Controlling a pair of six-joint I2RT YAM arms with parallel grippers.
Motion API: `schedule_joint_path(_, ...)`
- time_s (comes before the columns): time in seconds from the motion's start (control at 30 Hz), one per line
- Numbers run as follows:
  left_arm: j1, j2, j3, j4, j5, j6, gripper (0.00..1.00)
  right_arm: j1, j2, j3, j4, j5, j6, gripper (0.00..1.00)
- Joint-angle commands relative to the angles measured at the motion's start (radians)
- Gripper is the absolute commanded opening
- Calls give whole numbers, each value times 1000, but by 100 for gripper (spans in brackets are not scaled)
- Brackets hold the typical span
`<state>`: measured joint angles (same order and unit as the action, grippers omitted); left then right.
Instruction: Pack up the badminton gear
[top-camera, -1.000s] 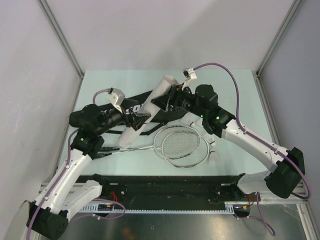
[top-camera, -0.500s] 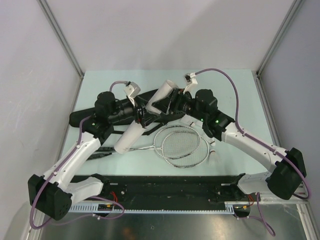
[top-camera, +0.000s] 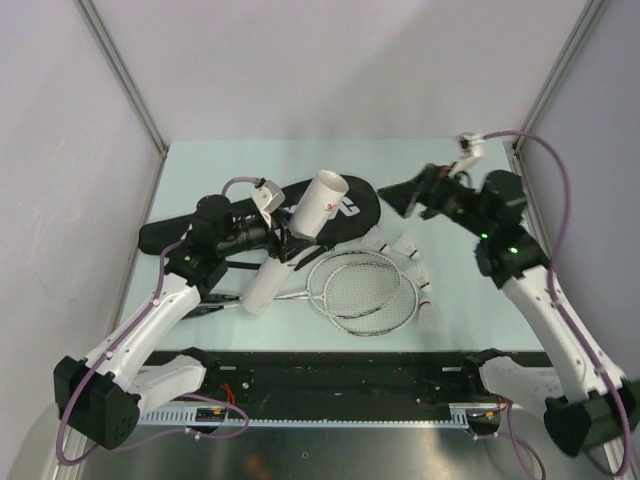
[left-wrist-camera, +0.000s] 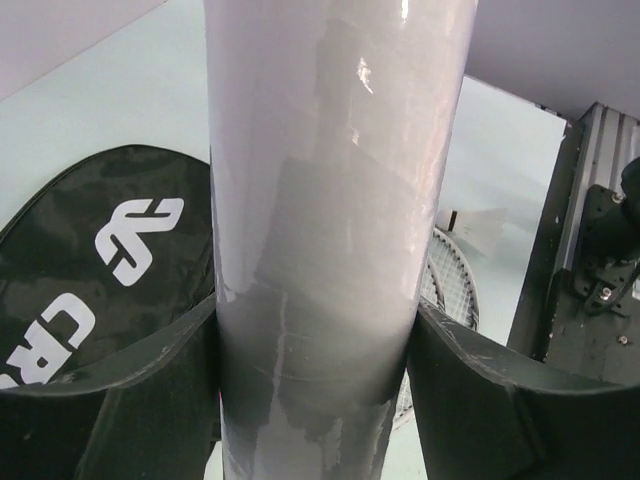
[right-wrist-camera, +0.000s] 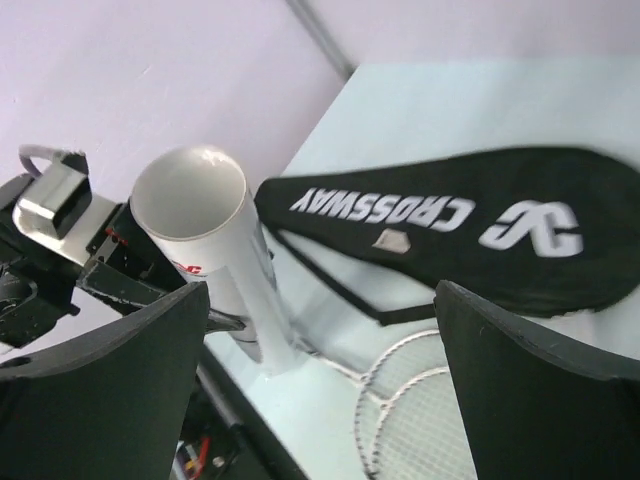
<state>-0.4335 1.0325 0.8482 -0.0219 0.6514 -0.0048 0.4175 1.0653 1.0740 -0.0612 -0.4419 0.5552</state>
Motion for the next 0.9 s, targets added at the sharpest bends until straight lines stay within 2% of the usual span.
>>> schedule_joint_path(0.0,1,-46,-21,30,62,163,43,-106,-133,18,-102,-213,-117,100)
schedule_joint_path(0.13,1,-49,-34,30,83,203,36,-94,-104,110,-86,-280,-89,100)
schedule_joint_path(0.27,-1,-58,-73,2,160,218,36,-53,-42,167,-106,-346,-100,81)
schedule_joint_path(0.3,-1,-58,-81,-1,183,224,35,-39,-36,175,-112,-353,-110,72)
schedule_joint_path(0.33,-2,-57,-90,-3,191,238,35,-23,-27,178,-112,-354,-135,69)
schedule_joint_path(0.47,-60,-69,-161,-7,186,284,33,78,-1,201,-161,-284,-208,48)
schedule_joint_path(0.57,-117,-80,-184,-22,126,324,30,116,19,207,-190,-279,-216,45)
schedule_joint_path(0.7,-126,-71,-182,-29,103,336,26,188,21,207,-281,-170,-271,46)
schedule_joint_path(0.87,-145,-64,-173,-46,87,344,23,219,21,193,-393,-83,-290,46)
